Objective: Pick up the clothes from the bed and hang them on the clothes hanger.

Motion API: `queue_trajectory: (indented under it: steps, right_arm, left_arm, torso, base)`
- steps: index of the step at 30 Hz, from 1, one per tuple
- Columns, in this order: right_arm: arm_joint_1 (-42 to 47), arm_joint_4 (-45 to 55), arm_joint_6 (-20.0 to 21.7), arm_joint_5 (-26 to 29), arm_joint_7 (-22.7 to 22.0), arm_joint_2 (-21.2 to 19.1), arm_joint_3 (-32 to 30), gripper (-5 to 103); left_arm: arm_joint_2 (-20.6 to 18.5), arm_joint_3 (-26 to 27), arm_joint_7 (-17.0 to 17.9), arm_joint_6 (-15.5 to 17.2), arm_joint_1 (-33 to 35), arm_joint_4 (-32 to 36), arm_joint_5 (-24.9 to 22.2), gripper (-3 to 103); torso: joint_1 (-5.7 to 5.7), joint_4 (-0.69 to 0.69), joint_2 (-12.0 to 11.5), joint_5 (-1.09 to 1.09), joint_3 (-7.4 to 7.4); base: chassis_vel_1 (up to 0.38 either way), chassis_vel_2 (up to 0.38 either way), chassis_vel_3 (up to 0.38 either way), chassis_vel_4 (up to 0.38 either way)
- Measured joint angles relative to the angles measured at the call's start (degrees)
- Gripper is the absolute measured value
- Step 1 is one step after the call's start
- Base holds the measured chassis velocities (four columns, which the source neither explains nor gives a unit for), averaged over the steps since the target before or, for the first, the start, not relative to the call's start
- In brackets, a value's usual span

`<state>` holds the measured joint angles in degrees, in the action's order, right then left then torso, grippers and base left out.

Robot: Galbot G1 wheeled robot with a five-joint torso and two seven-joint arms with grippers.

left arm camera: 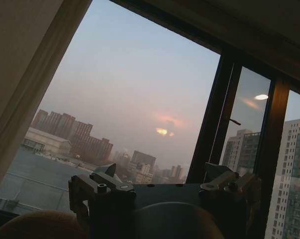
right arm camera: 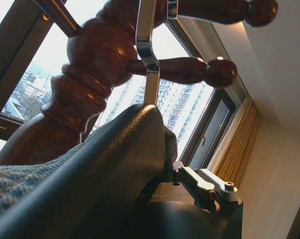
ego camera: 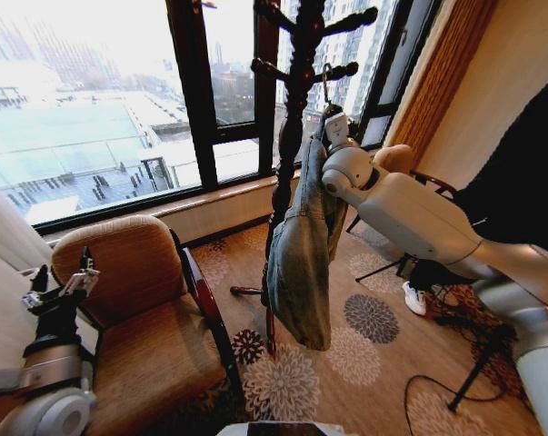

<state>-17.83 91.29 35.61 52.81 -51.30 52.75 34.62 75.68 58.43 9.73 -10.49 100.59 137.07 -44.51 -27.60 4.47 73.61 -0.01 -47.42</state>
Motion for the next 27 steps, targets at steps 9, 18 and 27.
queue_trajectory:
  steps: [9, 18, 27]
  right_arm:
    - [-2.57, -0.73, 0.34, 1.42, -1.12, 1.72, 3.21, 23]
    - [-3.77, -1.10, 0.52, 1.82, -1.95, 3.60, 4.47, 23]
    - [-2.89, 0.12, -2.22, 2.60, -2.47, 3.08, 3.41, 23]
  left_arm:
    - [-0.53, 0.37, -0.30, -0.61, -0.92, -1.52, -0.91, 100]
    - [-0.69, 0.02, -0.46, -0.71, -1.51, -2.17, -1.07, 100]
    - [-1.35, -0.20, -0.50, -0.71, -1.97, -2.82, -0.99, 100]
  torso:
    - [0.00, 0.00, 0.00, 0.00, 0.00]
    - [0.00, 0.00, 0.00, 0.01, 0.00]
    - [0.00, 0.01, 0.00, 0.02, 0.00]
  base:
    - [0.000, 0.000, 0.000, 0.000]
    - [0.000, 0.000, 0.000, 0.000]
    - [0.000, 0.000, 0.000, 0.000]
